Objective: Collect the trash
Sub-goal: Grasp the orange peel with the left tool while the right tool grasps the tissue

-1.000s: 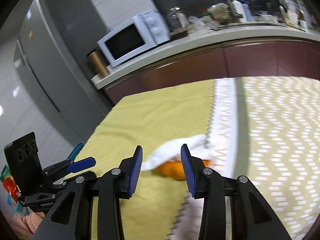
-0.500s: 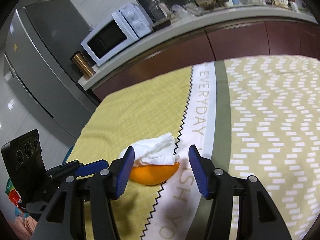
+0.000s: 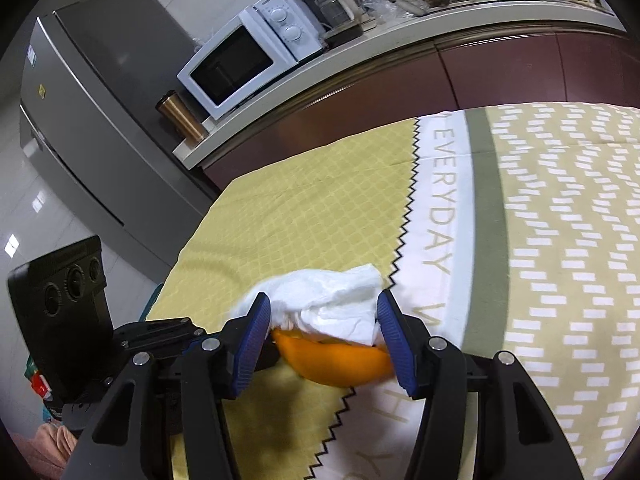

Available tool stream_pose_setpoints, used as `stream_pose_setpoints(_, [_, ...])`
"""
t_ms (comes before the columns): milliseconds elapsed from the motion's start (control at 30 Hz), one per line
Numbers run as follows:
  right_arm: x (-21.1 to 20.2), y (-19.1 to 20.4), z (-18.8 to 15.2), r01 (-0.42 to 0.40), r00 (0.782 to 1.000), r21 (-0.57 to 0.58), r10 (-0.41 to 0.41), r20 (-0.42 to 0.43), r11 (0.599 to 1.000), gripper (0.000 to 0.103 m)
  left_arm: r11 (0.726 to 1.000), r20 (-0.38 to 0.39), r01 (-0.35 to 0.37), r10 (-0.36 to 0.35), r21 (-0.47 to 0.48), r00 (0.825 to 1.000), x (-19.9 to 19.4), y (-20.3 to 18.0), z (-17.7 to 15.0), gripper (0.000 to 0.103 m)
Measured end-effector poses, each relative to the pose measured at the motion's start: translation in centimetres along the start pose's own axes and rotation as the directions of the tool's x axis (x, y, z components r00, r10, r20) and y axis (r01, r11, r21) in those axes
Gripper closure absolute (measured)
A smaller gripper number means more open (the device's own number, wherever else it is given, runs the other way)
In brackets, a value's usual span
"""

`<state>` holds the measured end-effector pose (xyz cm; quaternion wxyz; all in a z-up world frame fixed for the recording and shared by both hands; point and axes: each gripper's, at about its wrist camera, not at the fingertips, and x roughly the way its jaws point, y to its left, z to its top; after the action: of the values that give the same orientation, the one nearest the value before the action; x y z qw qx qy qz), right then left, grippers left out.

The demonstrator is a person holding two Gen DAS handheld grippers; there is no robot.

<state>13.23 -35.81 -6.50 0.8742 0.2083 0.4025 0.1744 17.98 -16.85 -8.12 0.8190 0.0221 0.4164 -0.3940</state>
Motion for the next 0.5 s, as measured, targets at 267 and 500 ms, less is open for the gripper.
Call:
stream_pose_setpoints(267, [1.1, 0.0, 0.1, -0.006, 0.999, -0.007, 0.006, -0.034, 1.000, 0.082, 1.000, 0.005, -0.017, 0.017, 0.026, 1.000, 0.1, -0.9, 0.1, 0.087])
stream_pose_setpoints(500, [-0.8, -1.2, 0.3, -0.022, 0.999, 0.054, 0.020, 0.047, 0.998, 0.099, 0.999, -0.007, -0.040, 0.040, 0.005, 0.999, 0.1, -0.4, -0.1, 0.057])
